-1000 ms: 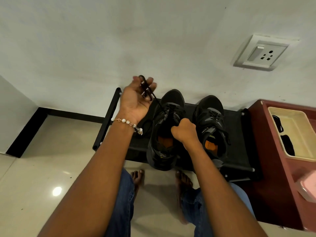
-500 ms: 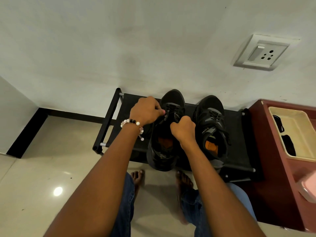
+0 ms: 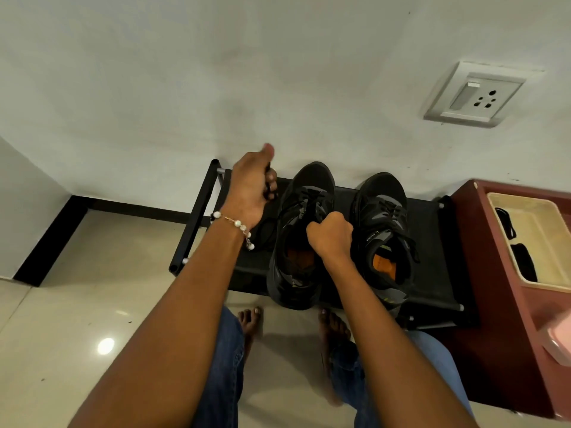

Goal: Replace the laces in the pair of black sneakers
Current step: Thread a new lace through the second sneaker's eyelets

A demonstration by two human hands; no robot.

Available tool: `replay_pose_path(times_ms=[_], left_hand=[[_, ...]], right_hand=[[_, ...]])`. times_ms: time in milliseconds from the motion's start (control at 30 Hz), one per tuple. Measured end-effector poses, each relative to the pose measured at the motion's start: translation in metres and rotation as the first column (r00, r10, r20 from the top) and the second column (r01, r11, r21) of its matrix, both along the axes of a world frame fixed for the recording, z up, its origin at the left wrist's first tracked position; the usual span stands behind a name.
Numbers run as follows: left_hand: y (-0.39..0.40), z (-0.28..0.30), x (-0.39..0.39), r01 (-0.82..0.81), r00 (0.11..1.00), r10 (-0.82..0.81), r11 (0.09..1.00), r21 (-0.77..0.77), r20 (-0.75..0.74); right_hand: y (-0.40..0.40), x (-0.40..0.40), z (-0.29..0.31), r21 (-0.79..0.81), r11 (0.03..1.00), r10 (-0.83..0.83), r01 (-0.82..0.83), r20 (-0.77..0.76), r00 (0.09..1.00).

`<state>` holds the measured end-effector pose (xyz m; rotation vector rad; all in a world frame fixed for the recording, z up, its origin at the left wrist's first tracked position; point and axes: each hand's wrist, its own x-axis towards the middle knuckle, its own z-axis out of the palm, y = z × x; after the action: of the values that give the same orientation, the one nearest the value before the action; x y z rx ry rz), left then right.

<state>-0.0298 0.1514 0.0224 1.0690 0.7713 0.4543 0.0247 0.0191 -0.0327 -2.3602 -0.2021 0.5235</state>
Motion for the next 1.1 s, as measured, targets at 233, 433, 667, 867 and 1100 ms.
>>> replay_pose_path(times_ms=[233,433,667,867,1100], left_hand=[[-0.002,-0.018,0.001,0.634,0.766,-0.200,0.390,0.668,-0.611],[0.004,-0.018,0.002,0.728,0.676,-0.138,0.274,0.628,-0.724],[0.001,-0.015,-0.002,0.501,0.846,-0.381,0.808,0.310,-0.374],[0.005,-0.025,-0.001,0.374,0.829,-0.182,0.883,0.283,-0.529],[0.008,-0.036,-0.006,0.635,0.530,0.222,0.536,0.557,-0.818]], right_hand=[[0.000,-0.001,-0.001,-0.007,1.000,-0.009,0.009,0.000,1.000],[0.000,-0.002,0.001,-0.025,1.000,0.004,-0.003,0.012,1.000],[0.000,-0.003,0.003,-0.094,0.995,0.052,-0.045,0.072,0.996],[0.000,-0.002,0.003,-0.109,0.993,0.060,-0.053,0.067,0.996],[0.001,-0.003,0.005,-0.100,0.994,0.049,-0.043,0.055,0.997]])
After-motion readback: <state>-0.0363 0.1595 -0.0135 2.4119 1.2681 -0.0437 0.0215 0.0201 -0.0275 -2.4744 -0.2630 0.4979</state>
